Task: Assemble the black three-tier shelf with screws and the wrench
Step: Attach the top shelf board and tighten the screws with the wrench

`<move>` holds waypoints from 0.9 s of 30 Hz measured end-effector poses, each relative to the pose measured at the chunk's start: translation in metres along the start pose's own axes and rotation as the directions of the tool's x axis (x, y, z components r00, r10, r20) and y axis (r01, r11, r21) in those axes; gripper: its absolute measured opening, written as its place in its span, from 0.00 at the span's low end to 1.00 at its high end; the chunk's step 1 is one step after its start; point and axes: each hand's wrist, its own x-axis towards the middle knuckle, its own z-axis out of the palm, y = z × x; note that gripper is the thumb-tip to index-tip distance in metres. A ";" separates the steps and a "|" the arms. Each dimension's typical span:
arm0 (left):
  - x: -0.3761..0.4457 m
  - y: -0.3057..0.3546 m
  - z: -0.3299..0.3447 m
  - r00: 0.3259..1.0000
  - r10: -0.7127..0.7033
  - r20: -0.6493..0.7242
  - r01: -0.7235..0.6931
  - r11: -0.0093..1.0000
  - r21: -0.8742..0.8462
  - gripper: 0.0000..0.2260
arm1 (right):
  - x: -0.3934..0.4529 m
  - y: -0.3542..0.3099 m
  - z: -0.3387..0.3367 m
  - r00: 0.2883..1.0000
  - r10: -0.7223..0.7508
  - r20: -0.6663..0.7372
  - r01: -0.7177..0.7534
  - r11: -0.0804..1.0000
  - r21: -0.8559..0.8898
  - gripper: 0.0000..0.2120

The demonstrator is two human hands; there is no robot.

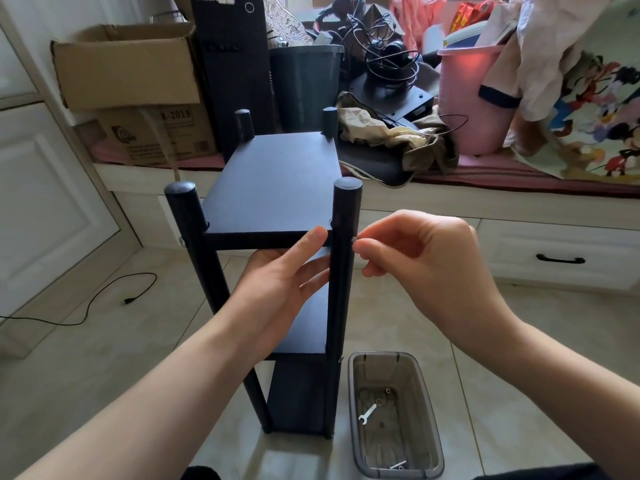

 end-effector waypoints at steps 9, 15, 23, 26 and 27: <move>0.001 -0.001 0.002 1.000 -0.012 -0.011 0.013 1.000 0.011 0.19 | -0.002 0.000 -0.002 0.989 -0.149 0.012 0.148 0.964 -0.220 0.04; 0.002 -0.002 0.003 1.000 -0.009 -0.019 0.010 0.999 0.047 0.20 | -0.001 0.001 -0.002 0.998 -0.061 0.013 0.062 0.995 -0.072 0.04; 0.001 0.000 0.004 1.000 -0.018 0.002 0.018 0.999 0.032 0.20 | 0.002 0.000 -0.003 1.000 0.006 0.031 -0.007 1.000 0.030 0.06; 0.001 -0.001 0.004 1.000 -0.021 0.010 0.020 0.999 0.036 0.21 | 0.000 0.001 -0.003 1.000 0.005 0.020 -0.006 0.999 0.042 0.06; 0.001 0.000 0.003 1.000 -0.021 0.013 0.021 0.999 0.041 0.21 | 0.000 0.002 -0.003 1.000 0.006 0.019 -0.007 0.999 0.054 0.07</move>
